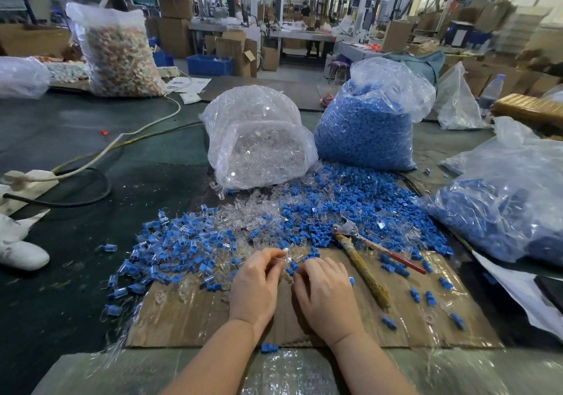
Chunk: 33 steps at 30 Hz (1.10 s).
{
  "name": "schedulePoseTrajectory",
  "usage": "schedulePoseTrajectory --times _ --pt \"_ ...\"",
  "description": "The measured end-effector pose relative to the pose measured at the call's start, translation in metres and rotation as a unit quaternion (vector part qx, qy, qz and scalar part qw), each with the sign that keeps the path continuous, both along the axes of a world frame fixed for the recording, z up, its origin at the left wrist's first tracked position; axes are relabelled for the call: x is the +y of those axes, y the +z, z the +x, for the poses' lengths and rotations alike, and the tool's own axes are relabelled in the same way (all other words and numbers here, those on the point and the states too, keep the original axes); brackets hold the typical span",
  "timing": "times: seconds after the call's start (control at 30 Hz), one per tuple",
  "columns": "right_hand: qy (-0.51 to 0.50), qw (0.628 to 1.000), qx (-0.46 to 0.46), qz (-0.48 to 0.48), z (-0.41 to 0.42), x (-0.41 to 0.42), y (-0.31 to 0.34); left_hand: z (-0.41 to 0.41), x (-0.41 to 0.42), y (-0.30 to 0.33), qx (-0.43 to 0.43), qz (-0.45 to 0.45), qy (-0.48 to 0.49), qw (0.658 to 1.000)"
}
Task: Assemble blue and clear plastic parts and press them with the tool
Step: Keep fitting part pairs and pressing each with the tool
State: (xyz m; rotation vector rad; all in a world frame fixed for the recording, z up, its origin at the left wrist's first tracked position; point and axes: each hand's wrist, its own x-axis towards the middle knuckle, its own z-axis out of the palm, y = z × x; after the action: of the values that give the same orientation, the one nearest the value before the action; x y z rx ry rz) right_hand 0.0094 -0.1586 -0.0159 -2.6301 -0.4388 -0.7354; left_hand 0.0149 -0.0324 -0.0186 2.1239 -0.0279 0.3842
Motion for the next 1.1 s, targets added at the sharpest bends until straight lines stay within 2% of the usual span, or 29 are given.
schedulePoseTrajectory --times 0.13,0.53,0.8,1.1 --pt "0.001 1.000 0.007 0.010 0.0004 -0.0002 -0.0001 0.0007 0.0008 -0.0001 0.000 0.012 -0.012 1.000" --pt "-0.008 0.999 -0.011 0.030 0.0013 -0.0012 0.0003 -0.0029 0.0009 0.0038 0.053 -0.032 -0.066 0.996" --pt "0.019 0.997 0.013 0.068 -0.0015 -0.0026 0.0009 -0.0017 0.0015 0.0020 0.041 -0.027 -0.063 0.997" --pt "0.037 0.998 0.010 0.050 0.0003 -0.0044 -0.0009 -0.0006 0.0024 0.0035 0.037 -0.021 -0.071 0.997"
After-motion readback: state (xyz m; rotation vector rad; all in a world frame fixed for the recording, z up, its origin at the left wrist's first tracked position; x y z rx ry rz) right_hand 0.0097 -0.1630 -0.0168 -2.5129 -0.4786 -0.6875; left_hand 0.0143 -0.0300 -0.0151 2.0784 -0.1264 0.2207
